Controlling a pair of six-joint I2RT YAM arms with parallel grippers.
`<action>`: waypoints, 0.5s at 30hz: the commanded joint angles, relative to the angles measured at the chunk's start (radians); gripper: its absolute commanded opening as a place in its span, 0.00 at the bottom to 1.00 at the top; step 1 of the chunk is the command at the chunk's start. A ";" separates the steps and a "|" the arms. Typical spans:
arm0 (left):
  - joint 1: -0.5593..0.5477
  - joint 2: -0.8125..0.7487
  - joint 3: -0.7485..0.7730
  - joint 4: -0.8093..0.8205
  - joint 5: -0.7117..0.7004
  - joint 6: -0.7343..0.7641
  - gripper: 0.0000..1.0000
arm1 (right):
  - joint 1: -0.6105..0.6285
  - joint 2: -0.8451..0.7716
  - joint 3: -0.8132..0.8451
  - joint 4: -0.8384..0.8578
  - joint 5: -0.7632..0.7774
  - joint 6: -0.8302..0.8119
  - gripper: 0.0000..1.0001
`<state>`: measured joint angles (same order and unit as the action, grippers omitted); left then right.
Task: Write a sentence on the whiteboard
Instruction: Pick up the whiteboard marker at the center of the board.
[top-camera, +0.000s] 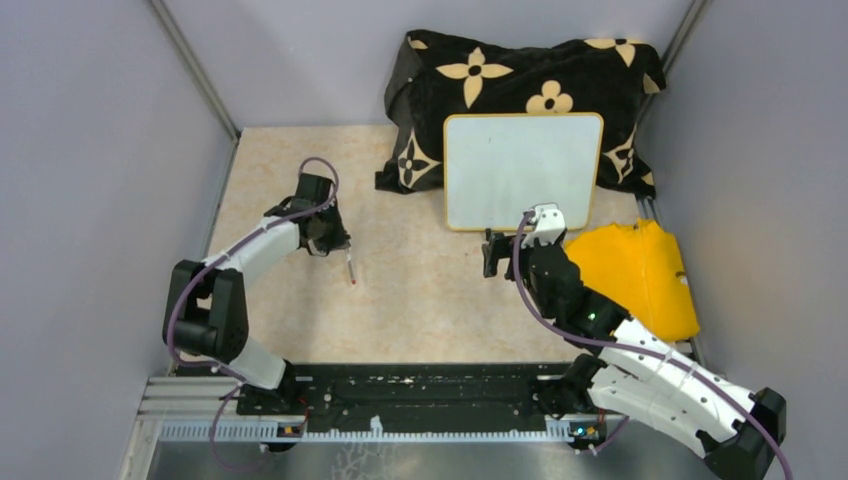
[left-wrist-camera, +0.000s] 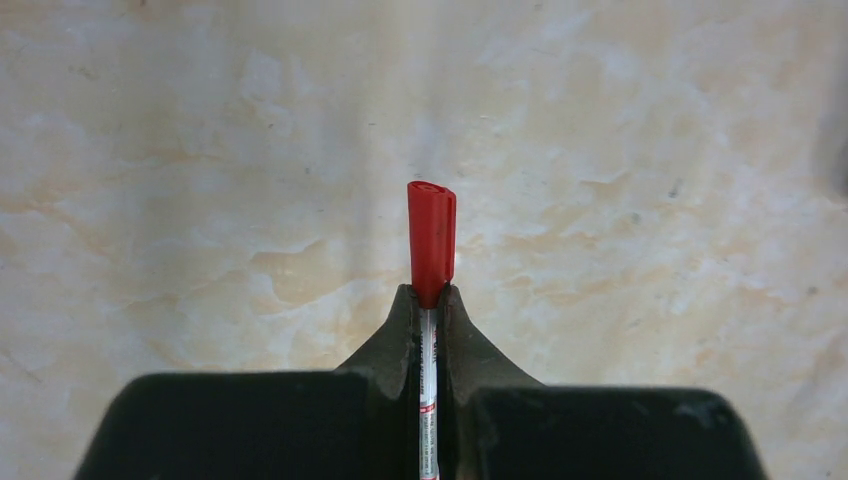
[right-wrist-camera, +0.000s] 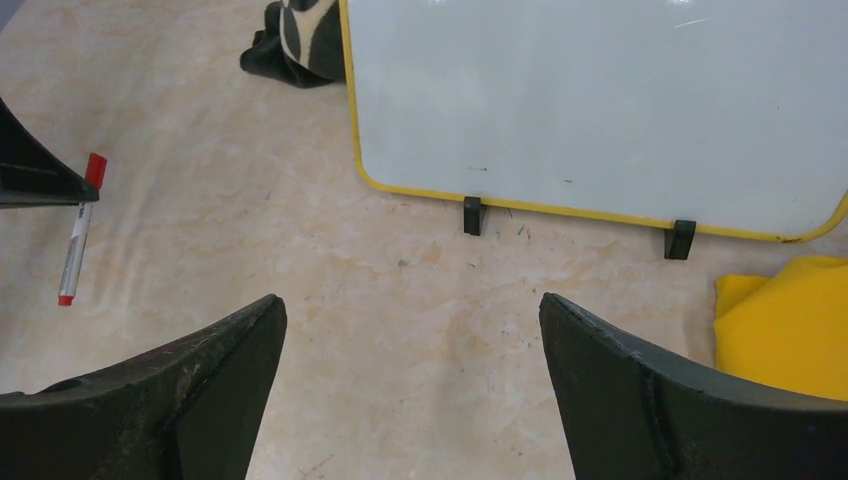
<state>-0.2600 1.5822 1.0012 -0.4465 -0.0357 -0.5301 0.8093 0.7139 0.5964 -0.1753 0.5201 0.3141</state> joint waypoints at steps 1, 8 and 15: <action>-0.014 -0.082 -0.037 0.103 0.108 0.045 0.00 | 0.004 -0.023 0.057 0.010 0.033 -0.033 0.95; -0.018 -0.237 -0.108 0.281 0.288 0.039 0.00 | 0.004 -0.041 0.054 0.021 0.041 -0.046 0.96; -0.018 -0.346 -0.183 0.593 0.518 -0.036 0.00 | 0.004 -0.051 0.036 0.047 0.010 0.001 0.96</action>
<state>-0.2733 1.2686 0.8318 -0.0753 0.3237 -0.5301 0.8093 0.6765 0.5987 -0.1753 0.5354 0.2897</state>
